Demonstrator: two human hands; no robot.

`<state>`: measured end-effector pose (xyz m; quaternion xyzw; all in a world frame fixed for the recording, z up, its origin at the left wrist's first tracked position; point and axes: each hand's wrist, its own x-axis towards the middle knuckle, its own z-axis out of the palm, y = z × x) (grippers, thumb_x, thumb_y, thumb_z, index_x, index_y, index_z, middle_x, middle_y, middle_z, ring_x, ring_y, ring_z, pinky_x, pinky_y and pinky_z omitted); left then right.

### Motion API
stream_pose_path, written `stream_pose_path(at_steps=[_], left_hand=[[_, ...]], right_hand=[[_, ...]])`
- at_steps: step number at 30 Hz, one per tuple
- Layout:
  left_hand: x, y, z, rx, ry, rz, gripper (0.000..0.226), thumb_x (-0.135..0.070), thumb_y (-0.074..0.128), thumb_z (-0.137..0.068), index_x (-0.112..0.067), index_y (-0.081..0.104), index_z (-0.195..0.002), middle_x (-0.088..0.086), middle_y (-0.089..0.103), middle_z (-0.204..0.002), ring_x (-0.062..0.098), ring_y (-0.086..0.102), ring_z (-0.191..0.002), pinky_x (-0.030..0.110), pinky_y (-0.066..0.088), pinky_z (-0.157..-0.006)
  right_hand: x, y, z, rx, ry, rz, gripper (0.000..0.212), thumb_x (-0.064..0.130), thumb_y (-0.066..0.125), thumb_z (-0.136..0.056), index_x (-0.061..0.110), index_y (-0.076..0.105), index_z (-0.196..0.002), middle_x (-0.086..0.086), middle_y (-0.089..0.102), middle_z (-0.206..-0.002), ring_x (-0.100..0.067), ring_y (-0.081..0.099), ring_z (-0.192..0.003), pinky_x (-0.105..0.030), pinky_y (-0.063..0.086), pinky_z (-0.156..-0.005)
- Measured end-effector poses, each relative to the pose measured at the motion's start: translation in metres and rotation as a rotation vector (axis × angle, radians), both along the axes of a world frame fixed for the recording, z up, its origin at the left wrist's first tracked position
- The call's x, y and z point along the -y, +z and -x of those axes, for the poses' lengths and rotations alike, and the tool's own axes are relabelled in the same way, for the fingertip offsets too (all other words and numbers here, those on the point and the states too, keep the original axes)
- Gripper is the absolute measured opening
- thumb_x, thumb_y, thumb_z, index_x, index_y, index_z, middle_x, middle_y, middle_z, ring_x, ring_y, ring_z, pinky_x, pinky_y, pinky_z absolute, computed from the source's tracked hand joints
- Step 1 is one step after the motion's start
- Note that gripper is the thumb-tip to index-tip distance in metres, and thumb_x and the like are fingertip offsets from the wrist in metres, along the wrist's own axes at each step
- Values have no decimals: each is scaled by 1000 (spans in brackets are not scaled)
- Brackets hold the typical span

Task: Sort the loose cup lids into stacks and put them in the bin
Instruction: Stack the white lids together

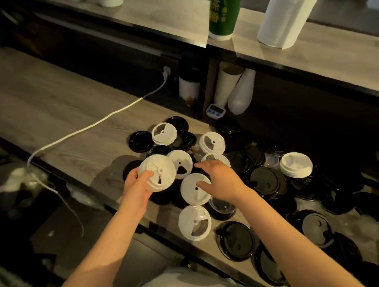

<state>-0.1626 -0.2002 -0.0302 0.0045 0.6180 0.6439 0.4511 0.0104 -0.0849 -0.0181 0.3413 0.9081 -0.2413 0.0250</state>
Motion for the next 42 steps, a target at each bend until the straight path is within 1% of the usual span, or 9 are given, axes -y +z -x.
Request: stream_pose_path(at_steps=[3,6,11,14,18,24,29,37,42], left_hand=[[-2,-1,19,-68,55,47,36,-3,57,-88,-8,50,-123,11,58,-116,18,59,-95,32,49,-78],[-3,-2,30,-98,80,43,38,-3,57,-88,-7,49,-125,11,58,-118,21,58,-102,29,49,-76],[-8,-4,40,-95,102,42,45,-5,57,-89,-8,44,-132,11,56,-124,23,57,-109,31,47,-84],[-13,-6,43,-85,109,50,44,-5,57,-89,-8,44,-131,12,56,-125,23,57,-110,31,47,-86],[-18,-6,42,-75,103,41,42,-6,56,-90,-9,43,-130,10,55,-121,22,56,-109,32,47,-87],[-27,-6,35,-59,64,8,39,-7,54,-92,-10,40,-128,11,56,-117,22,58,-104,33,48,-83],[-36,-1,24,-38,51,12,38,-5,53,-92,-8,41,-127,14,56,-116,26,57,-107,37,48,-86],[-38,5,-3,15,-174,-110,34,-13,48,-94,-6,52,-128,18,61,-122,30,58,-113,43,47,-92],[-40,20,-31,81,-355,-169,33,-36,46,-89,-19,66,-108,5,71,-109,17,66,-102,34,50,-85]], right_hand=[[-15,-8,28,60,49,-52,62,31,58,-89,15,34,-144,-9,43,-143,-27,42,-129,-39,39,-103],[-22,-15,55,186,99,-118,74,34,61,-87,16,22,-148,-10,29,-151,-30,34,-135,-42,37,-105],[-29,-23,84,365,149,-69,102,43,69,-80,23,-2,-151,-7,1,-159,-31,8,-145,-47,16,-115],[-30,-30,91,374,153,-66,105,44,71,-78,24,-2,-151,-7,4,-159,-31,10,-145,-47,18,-115],[-31,-34,87,280,134,-102,98,39,71,-79,23,5,-151,-8,18,-154,-30,21,-141,-45,25,-112],[-38,-28,73,-12,15,41,99,41,75,-72,23,15,-149,-8,28,-146,-31,36,-129,-41,38,-103],[-40,-14,54,-220,-88,111,98,38,77,-70,17,21,-147,-7,33,-139,-26,32,-128,-33,27,-106],[-24,-1,27,-439,-175,260,91,35,81,-66,18,31,-140,-1,40,-135,-18,38,-125,-31,33,-104],[-6,8,16,-486,-123,210,102,59,65,-56,15,33,-142,0,42,-136,-9,37,-122,-24,28,-104]])
